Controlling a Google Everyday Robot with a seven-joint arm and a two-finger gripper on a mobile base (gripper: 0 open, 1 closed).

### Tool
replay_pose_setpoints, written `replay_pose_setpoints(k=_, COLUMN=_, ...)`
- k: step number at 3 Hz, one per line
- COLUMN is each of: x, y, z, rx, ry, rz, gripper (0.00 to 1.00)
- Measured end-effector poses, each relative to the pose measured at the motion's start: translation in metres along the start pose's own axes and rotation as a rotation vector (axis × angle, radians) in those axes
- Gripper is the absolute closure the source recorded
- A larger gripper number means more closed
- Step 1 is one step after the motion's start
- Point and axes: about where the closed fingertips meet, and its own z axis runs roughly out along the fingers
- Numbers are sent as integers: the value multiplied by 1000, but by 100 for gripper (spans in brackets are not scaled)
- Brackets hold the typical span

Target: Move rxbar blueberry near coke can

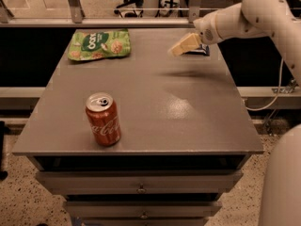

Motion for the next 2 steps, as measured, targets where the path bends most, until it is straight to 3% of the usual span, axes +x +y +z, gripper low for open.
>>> replay_pose_setpoints(k=2, x=28, y=-54, z=23, rx=141, ry=186, rz=89, gripper=0)
